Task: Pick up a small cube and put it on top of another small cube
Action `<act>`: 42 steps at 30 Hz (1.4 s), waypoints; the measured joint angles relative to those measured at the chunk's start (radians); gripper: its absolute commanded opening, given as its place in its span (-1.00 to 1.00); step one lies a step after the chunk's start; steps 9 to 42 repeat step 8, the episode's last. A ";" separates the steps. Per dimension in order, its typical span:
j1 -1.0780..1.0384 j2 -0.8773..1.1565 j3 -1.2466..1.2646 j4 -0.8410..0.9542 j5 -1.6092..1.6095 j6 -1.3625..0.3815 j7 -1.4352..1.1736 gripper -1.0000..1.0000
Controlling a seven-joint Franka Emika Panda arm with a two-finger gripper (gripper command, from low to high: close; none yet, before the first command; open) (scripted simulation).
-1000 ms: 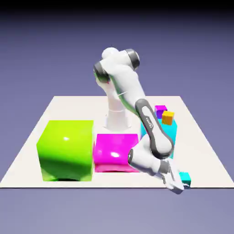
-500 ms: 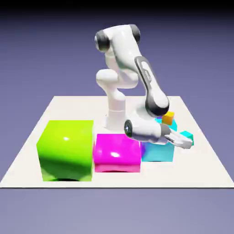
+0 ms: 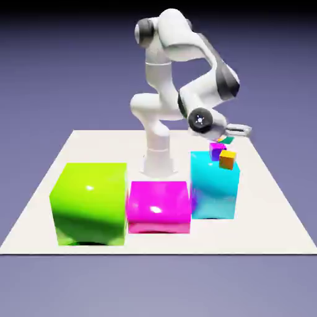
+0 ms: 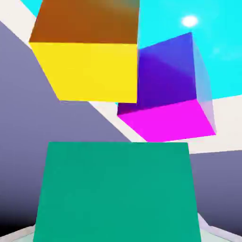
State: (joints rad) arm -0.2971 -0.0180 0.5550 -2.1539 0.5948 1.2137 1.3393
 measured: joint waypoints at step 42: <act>0.027 -0.051 0.032 -0.166 0.045 0.119 -0.046 1.00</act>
